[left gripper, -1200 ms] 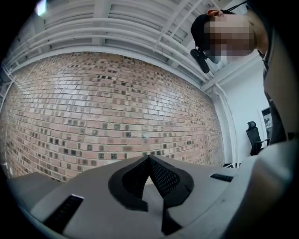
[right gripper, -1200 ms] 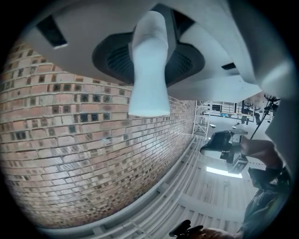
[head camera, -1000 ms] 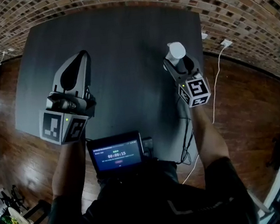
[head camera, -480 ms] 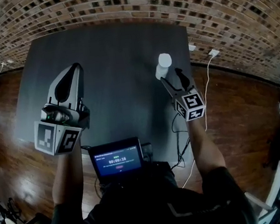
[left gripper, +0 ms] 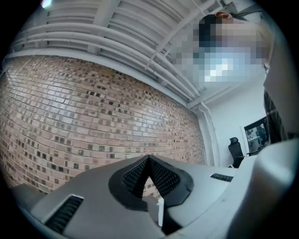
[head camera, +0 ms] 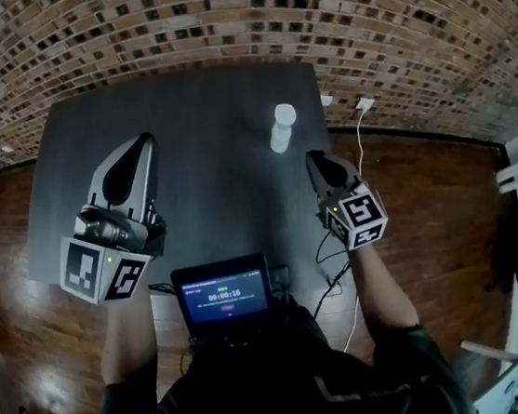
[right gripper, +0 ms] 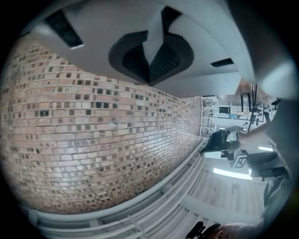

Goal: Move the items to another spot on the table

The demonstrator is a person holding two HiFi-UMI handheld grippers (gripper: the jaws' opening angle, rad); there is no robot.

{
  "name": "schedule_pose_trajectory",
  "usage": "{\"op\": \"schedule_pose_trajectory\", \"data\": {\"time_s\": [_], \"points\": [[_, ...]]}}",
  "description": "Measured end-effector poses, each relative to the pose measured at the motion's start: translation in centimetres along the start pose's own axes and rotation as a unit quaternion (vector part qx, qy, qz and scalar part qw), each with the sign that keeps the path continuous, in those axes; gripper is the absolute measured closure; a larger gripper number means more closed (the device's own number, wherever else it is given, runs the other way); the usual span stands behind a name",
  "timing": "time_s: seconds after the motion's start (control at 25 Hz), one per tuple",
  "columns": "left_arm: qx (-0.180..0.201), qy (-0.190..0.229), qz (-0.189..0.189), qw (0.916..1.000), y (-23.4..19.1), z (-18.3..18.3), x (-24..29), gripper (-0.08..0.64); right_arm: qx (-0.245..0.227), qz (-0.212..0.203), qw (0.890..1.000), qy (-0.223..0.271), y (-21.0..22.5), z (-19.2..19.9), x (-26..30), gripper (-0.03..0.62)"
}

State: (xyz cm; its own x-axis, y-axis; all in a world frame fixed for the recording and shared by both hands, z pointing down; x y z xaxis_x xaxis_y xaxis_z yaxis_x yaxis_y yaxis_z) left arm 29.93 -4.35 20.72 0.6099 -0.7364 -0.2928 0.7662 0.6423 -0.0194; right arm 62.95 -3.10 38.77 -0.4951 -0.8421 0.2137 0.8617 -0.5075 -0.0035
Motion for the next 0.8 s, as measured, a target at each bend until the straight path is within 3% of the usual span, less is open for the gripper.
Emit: {"op": "schedule_pose_trajectory", "data": {"time_s": [0.24,0.56,0.8], "points": [[-0.001,-0.002,0.007,1.0,-0.2,-2.6,-2.7,0.557,0.014,0.015,1.0,0.005,-3.3,-3.8,-4.2,0.588],[-0.004,-0.004,0.035,0.9994,1.7,-3.4,-4.5,0.557,0.043,0.025,0.999,0.013,-5.2,-5.2,-7.7,0.591],[-0.002,-0.002,0.053,0.9986,2.8,-3.9,-5.2,0.557,0.022,0.027,0.999,0.019,-6.3,-6.1,-9.1,0.591]]}}
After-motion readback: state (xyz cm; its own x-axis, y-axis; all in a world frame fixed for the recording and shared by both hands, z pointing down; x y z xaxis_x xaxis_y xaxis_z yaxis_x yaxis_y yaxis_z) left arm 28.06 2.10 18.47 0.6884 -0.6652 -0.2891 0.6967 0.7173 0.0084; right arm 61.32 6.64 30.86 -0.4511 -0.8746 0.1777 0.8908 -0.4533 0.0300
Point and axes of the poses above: the fingertips, and each gripper's own axes: x forward along the fingers, y to its right, z out of its underside, the point moved 8 cm from there along -x, backward along the fingers, and after that the axes turned 6 degrees about -z, right-handed, at the moved point
